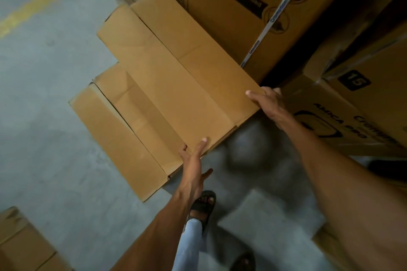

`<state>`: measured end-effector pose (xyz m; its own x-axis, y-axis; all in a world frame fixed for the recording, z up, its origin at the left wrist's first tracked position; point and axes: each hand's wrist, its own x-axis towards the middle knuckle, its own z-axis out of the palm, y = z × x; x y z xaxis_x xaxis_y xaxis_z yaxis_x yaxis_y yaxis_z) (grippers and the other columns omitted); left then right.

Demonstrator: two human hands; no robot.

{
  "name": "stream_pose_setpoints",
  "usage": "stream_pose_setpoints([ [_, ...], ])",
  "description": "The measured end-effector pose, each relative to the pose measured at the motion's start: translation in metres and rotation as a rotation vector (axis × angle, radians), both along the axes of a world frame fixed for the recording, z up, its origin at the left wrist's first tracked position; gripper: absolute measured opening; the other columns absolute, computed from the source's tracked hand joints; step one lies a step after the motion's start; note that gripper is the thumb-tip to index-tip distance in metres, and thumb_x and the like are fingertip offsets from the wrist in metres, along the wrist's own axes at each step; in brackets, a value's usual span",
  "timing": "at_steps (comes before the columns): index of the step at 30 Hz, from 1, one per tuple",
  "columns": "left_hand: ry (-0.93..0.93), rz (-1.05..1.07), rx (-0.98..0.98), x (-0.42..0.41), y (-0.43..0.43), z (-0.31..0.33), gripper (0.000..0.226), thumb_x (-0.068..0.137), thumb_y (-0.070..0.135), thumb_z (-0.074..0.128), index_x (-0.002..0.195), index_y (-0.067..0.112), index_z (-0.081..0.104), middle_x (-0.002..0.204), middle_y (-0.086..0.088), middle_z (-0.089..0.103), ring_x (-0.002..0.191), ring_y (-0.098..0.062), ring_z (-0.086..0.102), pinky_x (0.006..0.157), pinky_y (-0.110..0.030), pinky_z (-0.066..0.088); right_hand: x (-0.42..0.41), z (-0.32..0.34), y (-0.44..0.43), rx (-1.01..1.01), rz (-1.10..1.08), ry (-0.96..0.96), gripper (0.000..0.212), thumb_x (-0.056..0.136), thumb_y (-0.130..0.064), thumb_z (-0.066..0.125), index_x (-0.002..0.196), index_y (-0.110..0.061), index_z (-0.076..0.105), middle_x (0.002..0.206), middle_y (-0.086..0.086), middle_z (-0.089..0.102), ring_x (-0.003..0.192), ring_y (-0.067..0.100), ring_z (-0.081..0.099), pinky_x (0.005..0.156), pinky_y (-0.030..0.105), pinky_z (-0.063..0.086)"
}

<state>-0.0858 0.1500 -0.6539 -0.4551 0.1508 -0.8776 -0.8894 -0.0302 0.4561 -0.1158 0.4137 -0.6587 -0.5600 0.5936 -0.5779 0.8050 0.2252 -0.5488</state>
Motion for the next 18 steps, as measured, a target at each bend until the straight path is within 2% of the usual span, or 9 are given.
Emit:
stream_pose_setpoints([
  [3,0.086,0.082,-0.006,-0.009,-0.020,0.025,0.078,0.086,0.046,0.073,0.144,0.027,0.024,0.145,-0.007,0.038,0.126,-0.028,0.051,0.094,-0.064,0.053,-0.004,0.034,-0.018,-0.011,-0.004,0.148,0.052,0.091,-0.054,0.066,0.129,-0.022,0.049,0.132,0.007,0.040,0.112,0.025,0.049,0.085,0.037,0.047],
  [6,0.157,0.200,-0.010,-0.027,-0.036,0.065,0.058,0.093,0.033,0.072,0.130,0.023,0.029,0.132,-0.009,0.046,0.118,-0.027,0.057,0.087,-0.063,0.057,-0.009,0.075,-0.044,-0.034,-0.013,0.284,0.042,0.092,-0.049,0.068,0.113,-0.021,0.045,0.110,-0.001,0.052,0.099,0.019,0.052,0.073,0.034,0.046],
  [7,0.185,0.215,-0.025,-0.033,-0.041,0.082,0.058,0.093,0.032,0.072,0.131,0.022,0.029,0.130,-0.009,0.046,0.116,-0.027,0.057,0.087,-0.061,0.058,-0.009,0.090,-0.052,-0.032,-0.007,0.306,0.041,0.092,-0.049,0.067,0.111,-0.021,0.045,0.108,-0.002,0.054,0.098,0.020,0.054,0.073,0.035,0.047],
  [11,0.267,0.185,-0.048,-0.036,-0.070,0.140,0.071,0.091,0.033,0.074,0.142,0.023,0.026,0.132,-0.008,0.037,0.113,-0.026,0.054,0.084,-0.059,0.060,-0.003,0.151,-0.078,-0.017,0.028,0.322,0.045,0.085,-0.062,0.065,0.110,-0.031,0.046,0.122,0.005,0.058,0.110,0.029,0.056,0.086,0.050,0.056],
  [13,0.287,0.186,-0.049,-0.024,-0.086,0.170,0.072,0.090,0.032,0.076,0.142,0.023,0.027,0.135,-0.008,0.037,0.115,-0.027,0.054,0.082,-0.058,0.061,0.006,0.185,-0.090,-0.002,0.063,0.326,0.041,0.088,-0.060,0.065,0.111,-0.033,0.045,0.123,0.004,0.057,0.113,0.030,0.054,0.086,0.051,0.056],
  [18,0.424,0.215,-0.054,0.011,-0.119,0.259,0.062,0.089,0.029,0.077,0.131,0.021,0.033,0.133,-0.007,0.045,0.115,-0.024,0.055,0.078,-0.057,0.062,0.047,0.272,-0.123,0.002,0.062,0.442,0.042,0.089,-0.058,0.066,0.114,-0.030,0.047,0.122,0.007,0.059,0.103,0.028,0.061,0.083,0.052,0.059],
])
